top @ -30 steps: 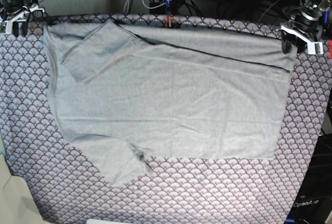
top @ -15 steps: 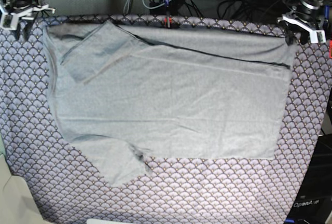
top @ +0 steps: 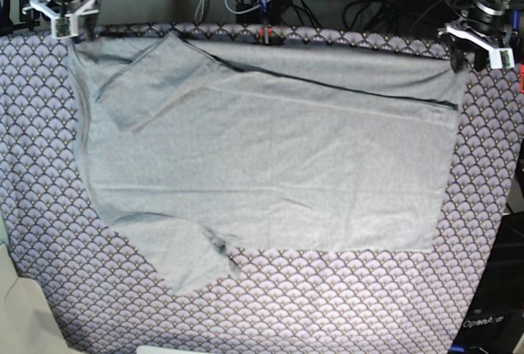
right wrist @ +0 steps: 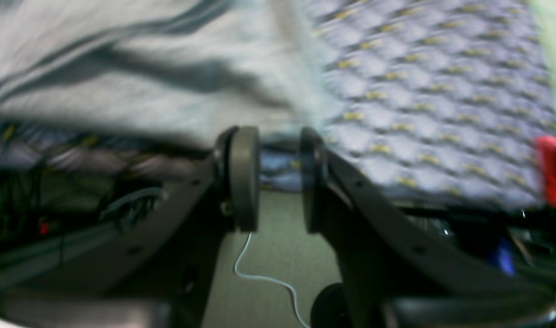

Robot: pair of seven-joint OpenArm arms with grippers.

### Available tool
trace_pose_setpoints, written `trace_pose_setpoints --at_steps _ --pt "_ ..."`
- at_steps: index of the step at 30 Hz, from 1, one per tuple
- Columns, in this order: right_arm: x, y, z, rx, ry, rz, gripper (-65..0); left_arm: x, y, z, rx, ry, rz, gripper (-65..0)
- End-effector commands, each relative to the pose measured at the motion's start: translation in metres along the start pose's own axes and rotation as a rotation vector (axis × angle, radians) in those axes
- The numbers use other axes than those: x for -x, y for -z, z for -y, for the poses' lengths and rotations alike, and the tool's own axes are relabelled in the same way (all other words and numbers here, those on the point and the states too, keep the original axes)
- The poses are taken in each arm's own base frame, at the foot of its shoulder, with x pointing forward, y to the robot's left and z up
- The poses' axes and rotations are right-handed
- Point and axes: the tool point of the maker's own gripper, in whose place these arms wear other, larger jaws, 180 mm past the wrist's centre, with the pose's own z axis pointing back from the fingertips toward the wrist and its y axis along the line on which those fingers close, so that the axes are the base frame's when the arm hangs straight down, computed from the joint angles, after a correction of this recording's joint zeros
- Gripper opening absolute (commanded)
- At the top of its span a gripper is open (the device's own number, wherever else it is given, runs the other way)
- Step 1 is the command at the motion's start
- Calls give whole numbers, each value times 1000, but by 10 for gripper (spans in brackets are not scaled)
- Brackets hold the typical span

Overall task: Fold the T-shirt properly
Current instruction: 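Open both grippers and raise them off the shirt edge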

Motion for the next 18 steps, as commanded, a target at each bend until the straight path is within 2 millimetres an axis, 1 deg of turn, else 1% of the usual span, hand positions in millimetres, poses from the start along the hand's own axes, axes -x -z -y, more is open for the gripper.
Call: trace_pose_setpoints --at_steps 1,5,7,9,12,14,17,18 --pt "-6 -1 2 1 -12 31 -475 -11 2 -5 -7 18 13 -334" --pt "-9 6 -7 -23 3 113 -475 -35 7 -3 -5 4 72 -333" --pt "-13 10 -9 -28 -27 148 -475 -46 8 3 11 -1 98 -333" --pt "-10 13 -14 -44 -49 160 -475 -57 8 9 27 -5 125 -333" --pt "-7 16 -21 -67 -63 192 -475 -63 7 17 47 -10 140 -333" --pt "-7 15 -26 -83 -82 213 -475 -65 7 19 52 -12 145 -333" --pt "-14 13 -29 -93 -94 261 -475 -64 7 20 51 -16 146 -333" --pt "-16 11 -26 -86 -95 275 -475 -63 7 20 51 -18 144 -333"
